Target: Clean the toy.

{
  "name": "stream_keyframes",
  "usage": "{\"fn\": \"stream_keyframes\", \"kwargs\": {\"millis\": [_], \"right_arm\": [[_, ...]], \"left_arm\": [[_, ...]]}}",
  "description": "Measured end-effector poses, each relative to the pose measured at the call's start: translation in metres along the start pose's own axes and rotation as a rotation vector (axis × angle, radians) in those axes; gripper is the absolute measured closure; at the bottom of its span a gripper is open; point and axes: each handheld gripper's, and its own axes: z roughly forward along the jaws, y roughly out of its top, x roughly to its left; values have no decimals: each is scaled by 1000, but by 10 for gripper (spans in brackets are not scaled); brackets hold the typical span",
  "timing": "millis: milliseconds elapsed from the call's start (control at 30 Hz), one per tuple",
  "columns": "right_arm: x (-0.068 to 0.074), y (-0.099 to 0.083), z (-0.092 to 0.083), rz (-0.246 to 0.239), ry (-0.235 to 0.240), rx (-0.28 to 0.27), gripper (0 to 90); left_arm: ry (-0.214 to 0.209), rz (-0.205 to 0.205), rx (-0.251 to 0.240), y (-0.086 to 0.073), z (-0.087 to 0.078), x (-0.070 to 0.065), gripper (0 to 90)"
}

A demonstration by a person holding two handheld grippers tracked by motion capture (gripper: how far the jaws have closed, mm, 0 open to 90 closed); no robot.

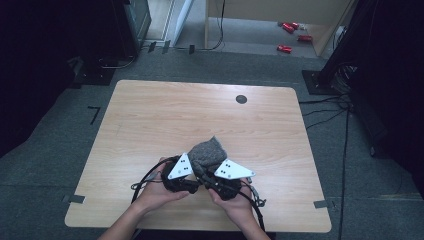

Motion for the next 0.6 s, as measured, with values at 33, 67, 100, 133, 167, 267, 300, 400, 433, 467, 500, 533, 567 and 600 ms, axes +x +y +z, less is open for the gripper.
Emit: {"fn": "stream_keyframes", "kwargs": {"millis": [33, 67, 100, 133, 167, 267, 300, 400, 433, 467, 500, 533, 567, 600], "right_arm": [[-5, 1, -3, 13, -20, -9, 857], [-8, 1, -5, 23, -27, -12, 858], [-10, 1, -7, 29, -32, -13, 858], [-11, 0, -7, 34, -36, -14, 858], [-10, -1, -7, 32, -35, -10, 858], [1, -3, 0, 6, -6, 14, 857], [5, -3, 2, -9, 5, 16, 856], [7, 0, 2, -18, 11, 12, 857], [4, 2, 0, -9, 6, 1, 858], [1, 3, -2, 0, -7, -7, 858], [-3, 3, -5, 13, -22, -13, 859], [-6, 3, -6, 19, -30, -16, 860], [-7, 2, -7, 27, -33, -16, 859], [-7, 2, -7, 27, -32, -13, 860]], "left_arm": [[-1, 0, -1, 0, 1, 0, 351], [-5, -4, 3, 0, 1, 1, 351], [-9, -3, 10, 0, 1, 1, 351], [-2, 3, 15, 0, 1, 1, 351], [12, 13, 21, 0, 1, 0, 350], [23, -6, 17, 0, -1, -1, 350], [19, -17, 13, 0, -3, -1, 350], [-2, -35, -4, 0, -6, 0, 350], [2, -34, -5, 0, -7, 0, 350], [13, -33, -1, 1, -7, 0, 350], [21, -34, 4, 1, -6, -1, 350], [32, -33, 6, 0, -6, -2, 350], [36, -29, 8, 0, -6, -2, 349], [30, -29, 7, 0, -6, -2, 349]]}}
